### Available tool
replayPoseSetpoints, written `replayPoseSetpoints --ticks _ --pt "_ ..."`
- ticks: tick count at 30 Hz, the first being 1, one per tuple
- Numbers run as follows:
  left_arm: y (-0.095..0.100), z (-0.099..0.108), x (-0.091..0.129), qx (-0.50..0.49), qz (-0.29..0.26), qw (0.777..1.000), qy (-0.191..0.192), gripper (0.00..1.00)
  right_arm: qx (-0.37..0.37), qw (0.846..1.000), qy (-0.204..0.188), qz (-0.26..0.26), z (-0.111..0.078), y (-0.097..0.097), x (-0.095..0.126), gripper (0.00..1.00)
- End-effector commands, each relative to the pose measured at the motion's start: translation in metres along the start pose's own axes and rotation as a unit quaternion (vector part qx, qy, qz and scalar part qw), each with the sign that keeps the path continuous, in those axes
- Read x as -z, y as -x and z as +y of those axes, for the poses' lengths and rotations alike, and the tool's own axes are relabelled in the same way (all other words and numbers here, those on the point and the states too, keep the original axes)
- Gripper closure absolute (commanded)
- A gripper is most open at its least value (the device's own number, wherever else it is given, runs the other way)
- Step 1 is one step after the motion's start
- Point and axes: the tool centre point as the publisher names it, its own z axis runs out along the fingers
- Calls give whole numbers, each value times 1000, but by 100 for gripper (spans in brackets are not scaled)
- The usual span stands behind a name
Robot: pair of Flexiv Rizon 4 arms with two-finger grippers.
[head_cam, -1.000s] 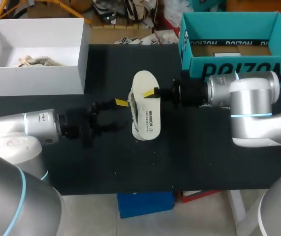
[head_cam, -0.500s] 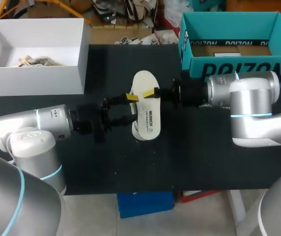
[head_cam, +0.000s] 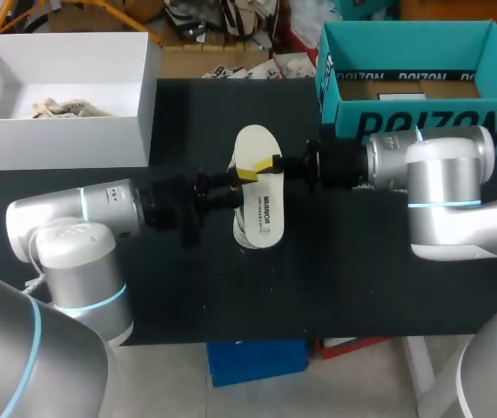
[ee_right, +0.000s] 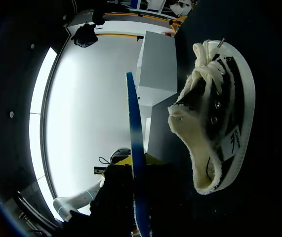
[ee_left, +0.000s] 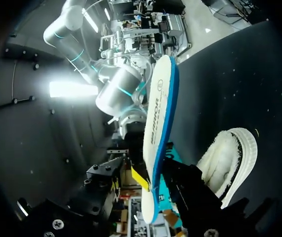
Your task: Take the shoe out of the shoebox, open the shoe tongue, remove and reinsert the insole, then place the shoe into the shoebox
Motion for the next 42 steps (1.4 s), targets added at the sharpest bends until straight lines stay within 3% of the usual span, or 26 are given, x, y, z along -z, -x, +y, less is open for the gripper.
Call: replayPoseSetpoints --ticks 1,4,7,8,15,16,17,21,28,42 --pt "-2 1 -8 -1 2 1000 3 63 0 1000 1 -1 0 0 -1 100" --pt "-4 1 -10 -1 3 1000 3 66 0 1000 1 -1 0 0 -1 100" --pt "-7 0 -11 0 6 1000 4 95 0 1000 1 -1 0 0 -1 100" --pt "-8 0 -11 1 7 1000 5 100 0 1000 1 -1 0 0 -1 100" --pt "-12 1 -10 4 10 1000 8 100 0 1000 1 -1 0 0 -1 100" --pt "-13 1 -10 4 10 1000 8 100 2 1000 1 3 0 0 0 73" --pt "-13 1 -9 5 11 1000 8 100 2 1000 2 3 0 0 0 0" --pt "-14 1 -6 10 16 1000 2 100 1 1000 13 -9 0 -1 3 0" --pt "-24 -12 11 27 70 997 -29 100 -11 999 27 -30 -3 -4 10 0" --pt "-22 -43 68 63 137 986 -75 100 -31 992 90 -77 -41 -21 45 0"
